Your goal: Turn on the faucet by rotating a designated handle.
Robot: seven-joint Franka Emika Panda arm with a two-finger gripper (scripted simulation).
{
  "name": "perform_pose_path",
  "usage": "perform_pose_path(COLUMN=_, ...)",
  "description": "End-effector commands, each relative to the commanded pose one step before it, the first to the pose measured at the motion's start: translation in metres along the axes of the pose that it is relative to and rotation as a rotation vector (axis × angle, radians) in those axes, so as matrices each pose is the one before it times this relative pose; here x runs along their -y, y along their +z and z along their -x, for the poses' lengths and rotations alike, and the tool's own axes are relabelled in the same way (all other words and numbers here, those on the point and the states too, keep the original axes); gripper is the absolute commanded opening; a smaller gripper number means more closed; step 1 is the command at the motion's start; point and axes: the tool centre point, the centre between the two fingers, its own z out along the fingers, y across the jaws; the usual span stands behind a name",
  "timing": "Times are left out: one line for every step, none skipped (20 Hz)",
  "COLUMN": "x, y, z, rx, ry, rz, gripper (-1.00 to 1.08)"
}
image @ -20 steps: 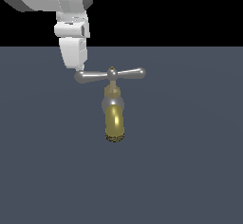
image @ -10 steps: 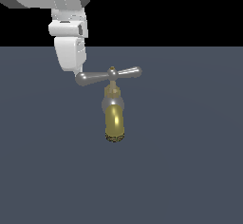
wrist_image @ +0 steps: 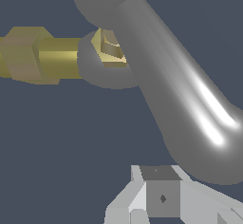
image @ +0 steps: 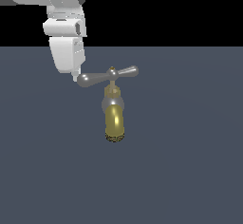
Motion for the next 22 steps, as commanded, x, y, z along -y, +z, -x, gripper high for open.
perform_pose_path(x=-0.00446, y=-0.00018, z=-0.00454, rx=-0.00143, ry=0.00205, rz=-0.00006, gripper=-1.00)
perform_pose_path(x=-0.00268, y=0.00021, z=-0.00192, rx=0.00027, ry=-0.00020, rz=0.00060, gripper=-1.00)
perform_pose_path(x=-0.00279, y=-0.00010, z=-0.00198, rx=0.00000, ry=0.00000, rz=0.00000, gripper=-1.00)
perform_pose_path(x=-0.00269, y=0.00021, z=-0.00193, rx=0.00027, ry=-0.00020, rz=0.00060, gripper=-1.00)
perform_pose_path(x=-0.00280, y=-0.00010, z=-0.00198, rx=0.00000, ry=0.00000, rz=0.00000, gripper=-1.00)
perform_pose_path(x=-0.00280, y=-0.00010, z=-0.00199, rx=0.00000, ry=0.00000, rz=0.00000, gripper=-1.00)
perform_pose_path(x=-0.00269, y=0.00021, z=-0.00194, rx=0.00027, ry=-0.00020, rz=0.00061, gripper=-1.00)
perform_pose_path(x=-0.00280, y=-0.00010, z=-0.00199, rx=0.00000, ry=0.00000, rz=0.00000, gripper=-1.00)
perform_pose_path(x=-0.00280, y=-0.00010, z=-0.00199, rx=0.00000, ry=0.00000, rz=0.00000, gripper=-1.00)
perform_pose_path(x=-0.00268, y=0.00021, z=-0.00194, rx=0.00026, ry=-0.00019, rz=0.00061, gripper=-1.00)
perform_pose_path(x=-0.00279, y=-0.00010, z=-0.00199, rx=0.00000, ry=0.00000, rz=0.00000, gripper=-1.00)
perform_pose_path(x=-0.00279, y=-0.00010, z=-0.00199, rx=0.00000, ry=0.00000, rz=0.00000, gripper=-1.00)
perform_pose_path(x=-0.00268, y=0.00021, z=-0.00194, rx=0.00025, ry=-0.00018, rz=0.00062, gripper=-1.00)
perform_pose_path(x=-0.00278, y=-0.00010, z=-0.00198, rx=0.00000, ry=0.00000, rz=0.00000, gripper=-1.00)
perform_pose_path(x=-0.00278, y=-0.00010, z=-0.00198, rx=0.00000, ry=0.00000, rz=0.00000, gripper=-1.00)
perform_pose_path(x=-0.00266, y=0.00021, z=-0.00194, rx=0.00024, ry=-0.00018, rz=0.00062, gripper=-1.00)
perform_pose_path(x=-0.00277, y=-0.00010, z=-0.00198, rx=0.00000, ry=0.00000, rz=0.00000, gripper=-1.00)
perform_pose_path(x=-0.00277, y=-0.00010, z=-0.00198, rx=0.00000, ry=0.00000, rz=0.00000, gripper=-1.00)
perform_pose_path(x=-0.00264, y=0.00021, z=-0.00194, rx=0.00022, ry=-0.00016, rz=0.00064, gripper=-1.00)
perform_pose_path(x=-0.00276, y=-0.00010, z=-0.00198, rx=0.00000, ry=0.00000, rz=0.00000, gripper=-1.00)
perform_pose_path(x=-0.00275, y=-0.00010, z=-0.00197, rx=0.00000, ry=0.00000, rz=0.00000, gripper=-1.00)
perform_pose_path(x=-0.00262, y=0.00021, z=-0.00194, rx=0.00018, ry=-0.00014, rz=0.00065, gripper=-1.00)
